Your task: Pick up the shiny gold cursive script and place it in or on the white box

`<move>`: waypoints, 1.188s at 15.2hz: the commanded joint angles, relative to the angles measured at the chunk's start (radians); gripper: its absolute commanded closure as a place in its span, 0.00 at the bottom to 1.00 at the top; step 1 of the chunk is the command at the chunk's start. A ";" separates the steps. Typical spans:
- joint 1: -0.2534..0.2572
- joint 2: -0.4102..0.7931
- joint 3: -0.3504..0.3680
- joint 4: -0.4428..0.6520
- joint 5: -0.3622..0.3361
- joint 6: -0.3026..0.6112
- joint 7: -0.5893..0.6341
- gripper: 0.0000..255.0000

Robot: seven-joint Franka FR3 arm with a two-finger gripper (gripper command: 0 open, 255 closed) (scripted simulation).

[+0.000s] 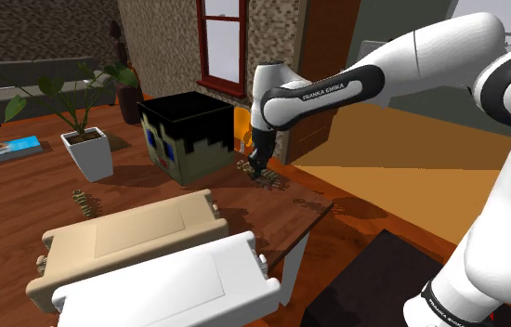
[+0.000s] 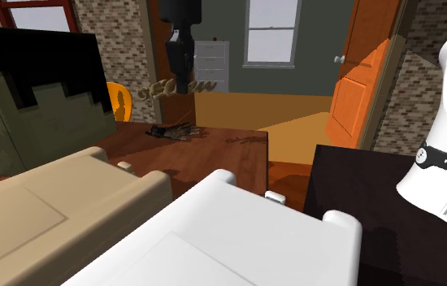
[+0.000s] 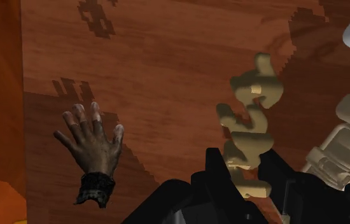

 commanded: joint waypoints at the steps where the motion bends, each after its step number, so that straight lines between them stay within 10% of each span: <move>1: 0.025 -0.005 0.018 -0.006 -0.003 -0.001 0.045 1.00; 18: 0.262 0.070 0.173 0.093 -0.073 -0.050 0.459 1.00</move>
